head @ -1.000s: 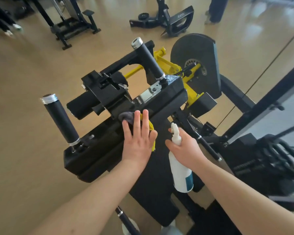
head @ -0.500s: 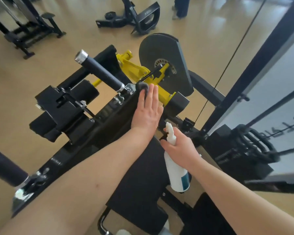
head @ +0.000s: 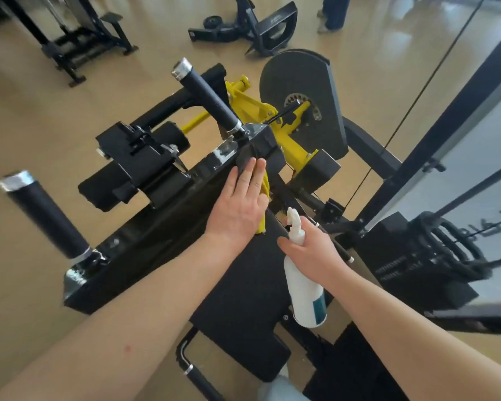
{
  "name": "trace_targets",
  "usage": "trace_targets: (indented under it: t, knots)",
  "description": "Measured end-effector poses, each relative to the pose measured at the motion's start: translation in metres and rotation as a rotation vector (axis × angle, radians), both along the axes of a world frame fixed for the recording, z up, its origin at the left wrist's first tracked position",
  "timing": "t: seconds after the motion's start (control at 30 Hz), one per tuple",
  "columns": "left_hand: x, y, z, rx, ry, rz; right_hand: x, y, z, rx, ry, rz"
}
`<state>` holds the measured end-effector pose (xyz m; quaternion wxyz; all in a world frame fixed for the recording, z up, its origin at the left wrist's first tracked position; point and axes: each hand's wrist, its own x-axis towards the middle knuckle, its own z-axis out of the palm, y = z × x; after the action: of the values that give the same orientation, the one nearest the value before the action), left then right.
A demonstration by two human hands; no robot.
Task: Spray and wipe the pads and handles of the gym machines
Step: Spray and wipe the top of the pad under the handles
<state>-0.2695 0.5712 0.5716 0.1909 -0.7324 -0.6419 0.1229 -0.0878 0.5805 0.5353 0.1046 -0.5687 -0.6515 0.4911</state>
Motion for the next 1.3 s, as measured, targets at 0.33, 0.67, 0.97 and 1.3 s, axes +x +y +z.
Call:
trace_targets:
  t: [0.33, 0.67, 0.97, 1.3]
  knots:
    - [-0.035, -0.108, -0.003, -0.002, -0.065, 0.136, -0.054, -0.041, 0.024, 0.079, 0.034, 0.131]
    - [-0.074, -0.200, -0.010, -0.015, -0.078, 0.219, -0.098, -0.081, 0.039, 0.099, 0.082, 0.219]
    - [-0.097, -0.260, -0.014, 0.166, -0.158, 0.162, -0.111, -0.116, 0.031, 0.044, 0.032, 0.412]
    - [-0.109, -0.320, -0.013, 0.472, -0.522, -0.029, -0.110, -0.169, -0.006, 0.167, -0.037, 0.580]
